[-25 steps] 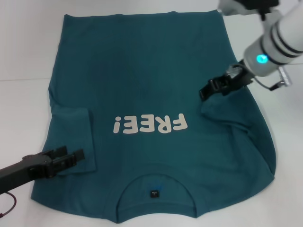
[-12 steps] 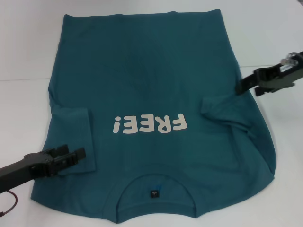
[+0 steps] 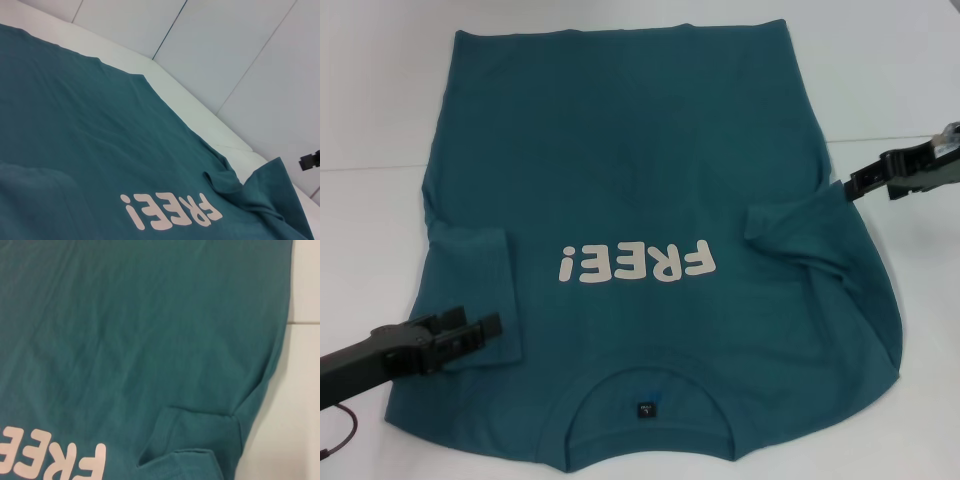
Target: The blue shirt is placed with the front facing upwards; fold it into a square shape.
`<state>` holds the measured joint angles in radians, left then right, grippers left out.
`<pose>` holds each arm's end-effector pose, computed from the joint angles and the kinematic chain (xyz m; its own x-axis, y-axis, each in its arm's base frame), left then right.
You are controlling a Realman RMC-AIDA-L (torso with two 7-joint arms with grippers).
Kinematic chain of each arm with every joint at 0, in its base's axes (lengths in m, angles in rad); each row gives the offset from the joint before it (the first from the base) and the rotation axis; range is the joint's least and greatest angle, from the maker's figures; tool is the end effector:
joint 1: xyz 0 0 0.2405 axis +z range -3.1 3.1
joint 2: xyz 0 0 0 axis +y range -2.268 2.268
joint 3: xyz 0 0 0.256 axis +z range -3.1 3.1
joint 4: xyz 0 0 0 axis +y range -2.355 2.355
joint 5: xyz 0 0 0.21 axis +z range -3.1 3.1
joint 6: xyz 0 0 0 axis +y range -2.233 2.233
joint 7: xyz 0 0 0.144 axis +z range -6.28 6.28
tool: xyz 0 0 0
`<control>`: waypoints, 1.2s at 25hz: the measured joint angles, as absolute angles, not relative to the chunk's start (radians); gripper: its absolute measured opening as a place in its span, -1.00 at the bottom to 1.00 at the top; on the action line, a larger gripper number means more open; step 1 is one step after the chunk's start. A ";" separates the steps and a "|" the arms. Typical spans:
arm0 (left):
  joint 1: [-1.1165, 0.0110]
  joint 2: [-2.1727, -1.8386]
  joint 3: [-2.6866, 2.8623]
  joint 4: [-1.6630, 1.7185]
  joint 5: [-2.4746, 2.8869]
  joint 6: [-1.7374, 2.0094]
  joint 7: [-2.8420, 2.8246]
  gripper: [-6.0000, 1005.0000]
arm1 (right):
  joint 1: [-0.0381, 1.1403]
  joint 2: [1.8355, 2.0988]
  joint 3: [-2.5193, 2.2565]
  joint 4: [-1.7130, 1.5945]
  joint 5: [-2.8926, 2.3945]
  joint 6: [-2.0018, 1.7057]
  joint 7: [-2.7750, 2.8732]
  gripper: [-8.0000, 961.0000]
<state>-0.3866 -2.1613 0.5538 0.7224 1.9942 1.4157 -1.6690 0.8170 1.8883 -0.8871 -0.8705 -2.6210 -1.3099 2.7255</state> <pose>-0.3103 0.3077 0.0003 0.4625 0.6000 0.6527 0.8392 -0.5339 -0.1039 0.2388 0.4443 0.0978 0.3807 -0.8713 -0.3096 -0.8468 -0.1940 -0.4952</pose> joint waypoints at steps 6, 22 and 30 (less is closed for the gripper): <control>-0.388 -2.161 0.554 0.722 1.994 1.414 -1.669 0.50 | 0.844 1.946 -0.892 -0.816 -2.694 -1.207 2.715 0.42; -0.381 -2.163 0.554 0.722 1.994 1.410 -1.668 0.50 | 0.882 1.959 -0.891 -0.749 -2.718 -1.162 2.719 -0.19; -0.382 -2.163 0.554 0.722 1.994 1.414 -1.669 0.50 | 0.880 1.959 -0.891 -0.746 -2.749 -1.170 2.723 -0.73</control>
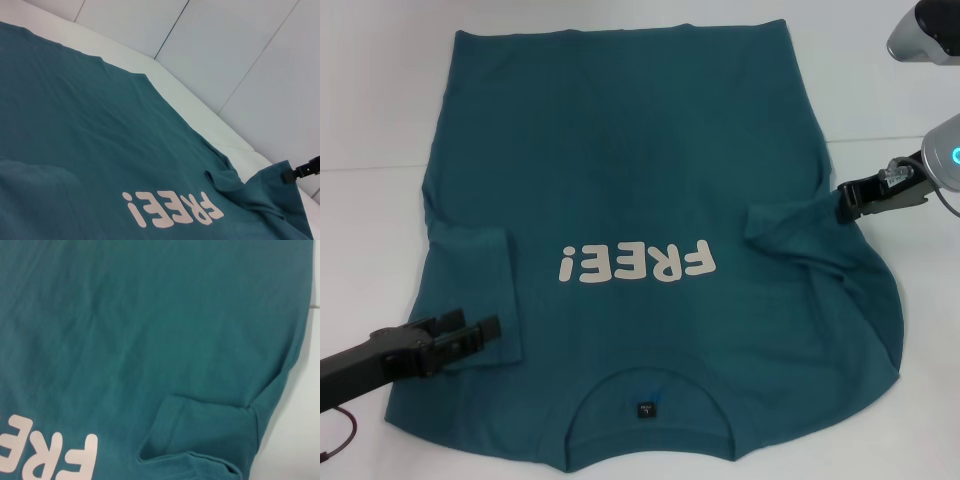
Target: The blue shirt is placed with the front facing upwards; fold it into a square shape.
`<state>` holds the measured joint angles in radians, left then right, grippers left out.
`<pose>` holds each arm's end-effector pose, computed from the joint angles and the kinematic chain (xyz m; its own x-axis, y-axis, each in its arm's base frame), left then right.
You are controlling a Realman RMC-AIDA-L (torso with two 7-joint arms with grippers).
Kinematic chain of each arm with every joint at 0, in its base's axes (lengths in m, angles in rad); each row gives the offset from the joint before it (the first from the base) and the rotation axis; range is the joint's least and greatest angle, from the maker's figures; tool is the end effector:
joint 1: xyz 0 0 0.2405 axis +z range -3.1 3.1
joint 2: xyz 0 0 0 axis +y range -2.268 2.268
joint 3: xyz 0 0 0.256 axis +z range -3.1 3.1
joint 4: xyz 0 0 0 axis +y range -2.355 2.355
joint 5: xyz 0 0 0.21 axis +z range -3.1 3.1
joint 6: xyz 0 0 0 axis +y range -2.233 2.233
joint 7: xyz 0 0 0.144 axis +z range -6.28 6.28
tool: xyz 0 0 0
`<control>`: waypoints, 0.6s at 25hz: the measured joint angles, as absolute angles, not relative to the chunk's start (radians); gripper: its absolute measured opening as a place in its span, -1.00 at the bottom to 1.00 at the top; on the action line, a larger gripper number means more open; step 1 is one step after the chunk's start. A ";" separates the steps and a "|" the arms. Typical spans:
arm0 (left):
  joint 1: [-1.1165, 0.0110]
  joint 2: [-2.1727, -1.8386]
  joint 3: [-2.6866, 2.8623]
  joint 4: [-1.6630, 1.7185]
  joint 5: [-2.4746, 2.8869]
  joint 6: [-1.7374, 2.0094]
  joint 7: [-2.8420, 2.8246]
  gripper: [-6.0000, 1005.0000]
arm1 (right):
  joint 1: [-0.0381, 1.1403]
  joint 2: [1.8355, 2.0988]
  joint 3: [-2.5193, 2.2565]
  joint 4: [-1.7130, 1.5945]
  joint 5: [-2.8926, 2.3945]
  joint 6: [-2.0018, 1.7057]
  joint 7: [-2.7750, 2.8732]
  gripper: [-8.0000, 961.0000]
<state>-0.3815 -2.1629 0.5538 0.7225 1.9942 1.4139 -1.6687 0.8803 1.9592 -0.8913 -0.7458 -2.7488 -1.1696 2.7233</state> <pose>-0.3117 0.3062 -0.0003 0.4588 0.6025 0.6531 0.8424 -0.5288 -0.1039 0.2404 0.4518 0.0542 0.4057 -0.8768 -0.2581 -0.8046 -0.2086 -0.5560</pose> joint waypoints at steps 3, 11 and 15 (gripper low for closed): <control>-0.382 -2.163 0.554 0.722 1.994 1.415 -1.669 0.50 | 0.877 1.960 -0.891 -0.746 -2.751 -1.172 2.724 -0.89; -0.381 -2.163 0.554 0.723 1.994 1.418 -1.670 0.50 | 0.867 1.960 -0.890 -0.818 -2.858 -1.226 2.759 -0.98; -0.380 -2.163 0.554 0.722 1.994 1.419 -1.671 0.50 | 0.854 1.961 -0.885 -0.876 -2.892 -1.270 2.773 -0.97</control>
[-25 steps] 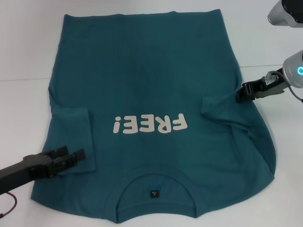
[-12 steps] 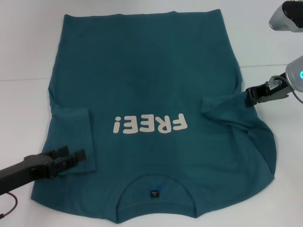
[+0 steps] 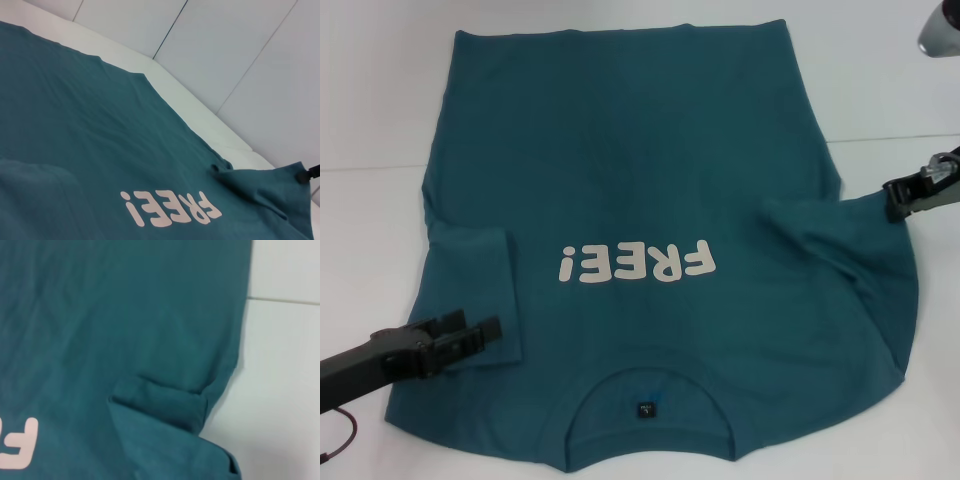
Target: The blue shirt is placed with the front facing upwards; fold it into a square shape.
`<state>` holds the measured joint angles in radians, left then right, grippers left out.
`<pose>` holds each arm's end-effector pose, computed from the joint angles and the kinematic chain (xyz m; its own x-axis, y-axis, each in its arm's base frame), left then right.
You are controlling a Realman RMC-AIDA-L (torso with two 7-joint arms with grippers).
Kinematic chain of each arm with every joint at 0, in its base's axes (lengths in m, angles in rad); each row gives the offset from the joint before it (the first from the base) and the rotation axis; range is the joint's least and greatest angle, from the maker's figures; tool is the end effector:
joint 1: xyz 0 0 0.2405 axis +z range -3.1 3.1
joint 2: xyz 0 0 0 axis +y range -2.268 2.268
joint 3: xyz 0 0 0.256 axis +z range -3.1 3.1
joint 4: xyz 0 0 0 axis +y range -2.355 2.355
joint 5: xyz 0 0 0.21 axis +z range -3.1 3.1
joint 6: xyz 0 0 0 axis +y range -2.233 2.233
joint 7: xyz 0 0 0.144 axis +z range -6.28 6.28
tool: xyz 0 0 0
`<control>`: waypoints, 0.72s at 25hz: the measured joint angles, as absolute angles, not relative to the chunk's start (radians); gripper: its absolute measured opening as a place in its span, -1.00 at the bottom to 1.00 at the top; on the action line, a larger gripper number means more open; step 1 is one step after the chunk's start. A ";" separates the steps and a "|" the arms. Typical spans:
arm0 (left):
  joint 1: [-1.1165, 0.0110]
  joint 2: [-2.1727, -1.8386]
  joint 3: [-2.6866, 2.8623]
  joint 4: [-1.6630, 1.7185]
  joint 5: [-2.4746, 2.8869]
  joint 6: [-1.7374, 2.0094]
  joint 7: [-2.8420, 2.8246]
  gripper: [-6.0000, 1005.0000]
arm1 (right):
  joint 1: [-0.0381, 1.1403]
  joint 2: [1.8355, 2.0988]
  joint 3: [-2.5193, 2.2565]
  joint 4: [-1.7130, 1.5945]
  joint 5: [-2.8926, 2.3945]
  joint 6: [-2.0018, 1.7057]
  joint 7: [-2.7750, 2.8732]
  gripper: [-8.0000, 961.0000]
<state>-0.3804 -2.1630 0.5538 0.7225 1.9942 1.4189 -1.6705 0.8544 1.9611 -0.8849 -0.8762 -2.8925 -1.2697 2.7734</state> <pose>-0.3115 0.3054 -0.0005 0.4567 0.6042 0.6530 0.8424 -0.5298 -0.0989 0.2468 0.4445 0.0821 0.3968 -0.8908 -0.2213 -0.7392 -0.1672 -0.6525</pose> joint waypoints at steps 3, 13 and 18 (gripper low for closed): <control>-0.380 -2.163 0.554 0.722 1.994 1.419 -1.671 0.50 | 0.847 1.961 -0.884 -0.908 -2.911 -1.296 2.778 -0.97; -0.380 -2.163 0.554 0.722 1.994 1.419 -1.671 0.50 | 0.847 1.964 -0.891 -0.984 -2.930 -1.453 2.784 -0.96; -0.384 -2.163 0.554 0.723 1.994 1.418 -1.671 0.50 | 0.877 1.978 -0.911 -1.012 -2.930 -1.550 2.779 -0.96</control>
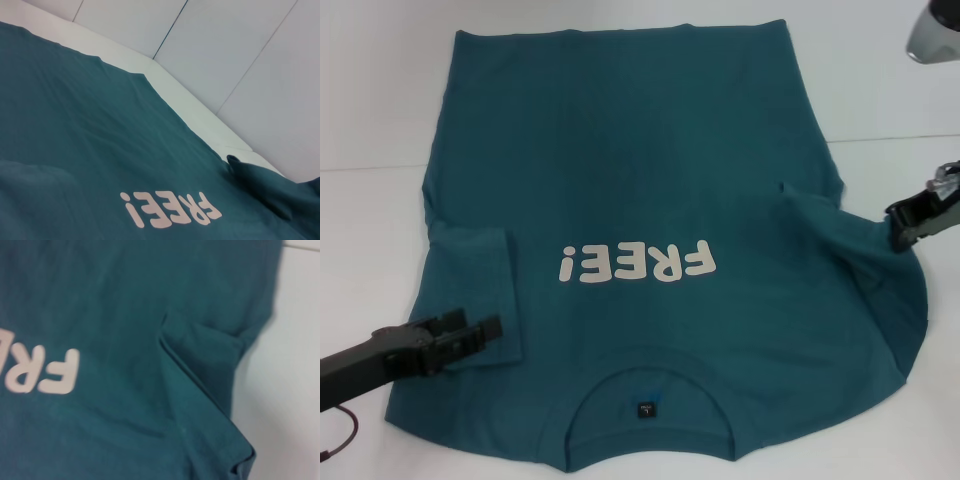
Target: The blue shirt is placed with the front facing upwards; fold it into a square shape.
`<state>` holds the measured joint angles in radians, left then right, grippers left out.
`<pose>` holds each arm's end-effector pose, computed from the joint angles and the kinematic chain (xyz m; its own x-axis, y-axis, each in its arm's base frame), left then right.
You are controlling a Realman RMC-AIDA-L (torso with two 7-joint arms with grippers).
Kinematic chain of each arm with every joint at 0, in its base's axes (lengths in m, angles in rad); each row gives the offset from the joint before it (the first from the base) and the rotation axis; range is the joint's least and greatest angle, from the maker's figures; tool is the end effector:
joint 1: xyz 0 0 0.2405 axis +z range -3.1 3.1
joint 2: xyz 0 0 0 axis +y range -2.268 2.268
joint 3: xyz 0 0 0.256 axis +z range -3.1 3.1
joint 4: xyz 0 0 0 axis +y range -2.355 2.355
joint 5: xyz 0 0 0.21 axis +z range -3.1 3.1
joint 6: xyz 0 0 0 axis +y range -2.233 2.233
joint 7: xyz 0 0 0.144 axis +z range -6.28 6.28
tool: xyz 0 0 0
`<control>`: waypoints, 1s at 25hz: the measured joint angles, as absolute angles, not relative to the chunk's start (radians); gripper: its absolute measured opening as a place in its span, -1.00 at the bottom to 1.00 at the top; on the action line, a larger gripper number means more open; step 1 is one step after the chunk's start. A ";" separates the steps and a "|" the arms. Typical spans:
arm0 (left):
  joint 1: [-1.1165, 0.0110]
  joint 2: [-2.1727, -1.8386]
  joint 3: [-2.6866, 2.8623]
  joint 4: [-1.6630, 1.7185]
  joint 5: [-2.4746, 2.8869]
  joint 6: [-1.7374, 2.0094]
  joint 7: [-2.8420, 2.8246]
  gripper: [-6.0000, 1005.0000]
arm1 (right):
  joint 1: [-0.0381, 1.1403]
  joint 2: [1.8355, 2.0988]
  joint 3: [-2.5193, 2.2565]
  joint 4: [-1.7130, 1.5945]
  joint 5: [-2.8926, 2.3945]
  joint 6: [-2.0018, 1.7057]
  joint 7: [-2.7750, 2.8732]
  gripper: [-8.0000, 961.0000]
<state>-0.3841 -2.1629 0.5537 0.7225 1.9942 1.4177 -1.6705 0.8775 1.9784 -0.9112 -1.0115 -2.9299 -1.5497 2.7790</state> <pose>-0.3105 0.3067 -0.0004 0.4589 0.6024 0.6531 0.8408 -0.5321 -0.0999 0.2183 0.4227 0.0845 0.3669 -0.9283 -0.0601 -0.7287 -0.2466 -0.6388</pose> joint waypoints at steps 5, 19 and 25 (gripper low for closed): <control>-0.386 -2.163 0.555 0.723 1.994 1.418 -1.671 0.50 | 0.917 1.995 -0.930 -1.008 -2.930 -1.557 2.788 -0.95; -0.382 -2.163 0.554 0.723 1.994 1.415 -1.670 0.50 | 1.019 2.031 -0.931 -0.874 -2.922 -1.470 2.813 -0.94; -0.383 -2.163 0.554 0.722 1.994 1.413 -1.671 0.50 | 1.051 2.047 -0.931 -0.775 -2.922 -1.398 2.807 -0.94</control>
<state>-0.3833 -2.1630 0.5537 0.7225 1.9942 1.4131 -1.6705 1.0510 2.0473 -0.9315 -0.7753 -2.9221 -1.3984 2.8065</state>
